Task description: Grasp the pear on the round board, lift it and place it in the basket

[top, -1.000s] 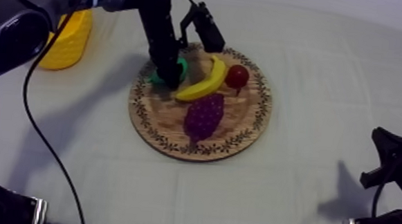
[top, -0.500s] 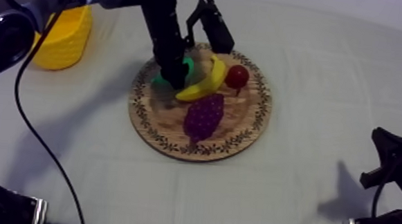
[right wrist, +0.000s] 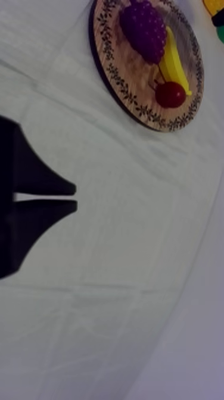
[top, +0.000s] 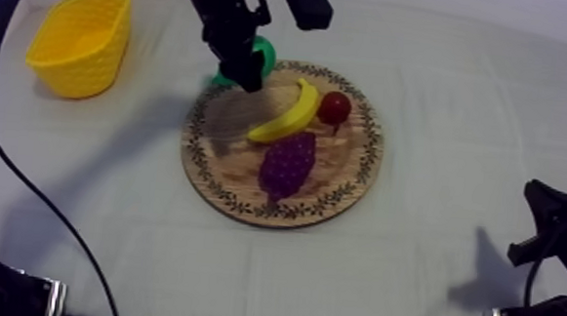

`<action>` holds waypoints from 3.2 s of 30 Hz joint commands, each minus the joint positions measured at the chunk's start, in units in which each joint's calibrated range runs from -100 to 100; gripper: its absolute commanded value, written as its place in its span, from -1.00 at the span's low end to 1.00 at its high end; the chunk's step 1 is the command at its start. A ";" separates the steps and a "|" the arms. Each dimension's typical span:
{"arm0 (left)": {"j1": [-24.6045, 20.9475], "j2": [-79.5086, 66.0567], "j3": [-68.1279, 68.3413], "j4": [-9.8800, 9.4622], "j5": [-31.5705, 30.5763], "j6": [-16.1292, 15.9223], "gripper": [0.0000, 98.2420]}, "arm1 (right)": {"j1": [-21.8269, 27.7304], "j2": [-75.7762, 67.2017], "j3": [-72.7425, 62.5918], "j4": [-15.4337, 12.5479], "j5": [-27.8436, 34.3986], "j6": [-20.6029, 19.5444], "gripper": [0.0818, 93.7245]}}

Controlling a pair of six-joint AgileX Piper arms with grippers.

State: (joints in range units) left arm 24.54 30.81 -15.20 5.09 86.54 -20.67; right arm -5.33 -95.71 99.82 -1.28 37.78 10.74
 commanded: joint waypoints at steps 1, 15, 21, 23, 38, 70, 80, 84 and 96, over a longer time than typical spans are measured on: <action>-0.24 -2.45 0.03 0.04 0.06 0.11 -0.08 | -0.03 -0.04 -0.05 -0.01 0.04 -0.02 -0.99; -5.97 -13.99 -0.32 0.74 3.80 0.86 -0.05 | -0.03 -0.04 -0.05 -0.01 0.04 -0.02 -0.99; -9.35 -17.24 0.17 1.12 5.08 1.36 -0.05 | -0.03 -0.04 -0.05 -0.01 0.04 -0.02 -0.99; -10.59 -18.23 0.33 1.15 5.67 1.46 -0.05 | -0.03 -0.04 -0.05 -0.01 0.04 -0.02 -0.99; -21.73 -24.10 3.70 1.45 5.95 3.39 -0.03 | -0.03 -0.04 -0.05 -0.01 0.04 -0.02 -0.99; -29.90 -14.72 -0.24 2.07 -0.78 13.22 -0.06 | -0.03 -0.04 -0.05 -0.01 0.04 -0.03 -0.99; -30.50 -2.77 -1.76 0.59 -4.81 12.90 -0.08 | -0.03 -0.04 -0.05 -0.01 0.04 -0.02 -0.99; -30.91 2.80 -3.72 0.21 -5.59 12.71 -0.08 | -0.03 -0.04 -0.05 -0.01 0.04 -0.02 -0.99; -31.61 15.88 -13.02 0.01 -5.96 12.47 -0.01 | -0.03 -0.04 -0.05 -0.01 0.04 -0.02 -0.99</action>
State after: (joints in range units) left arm -7.05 45.64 -27.28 5.18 80.56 -8.24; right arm -5.33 -95.71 99.82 -1.28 37.78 10.74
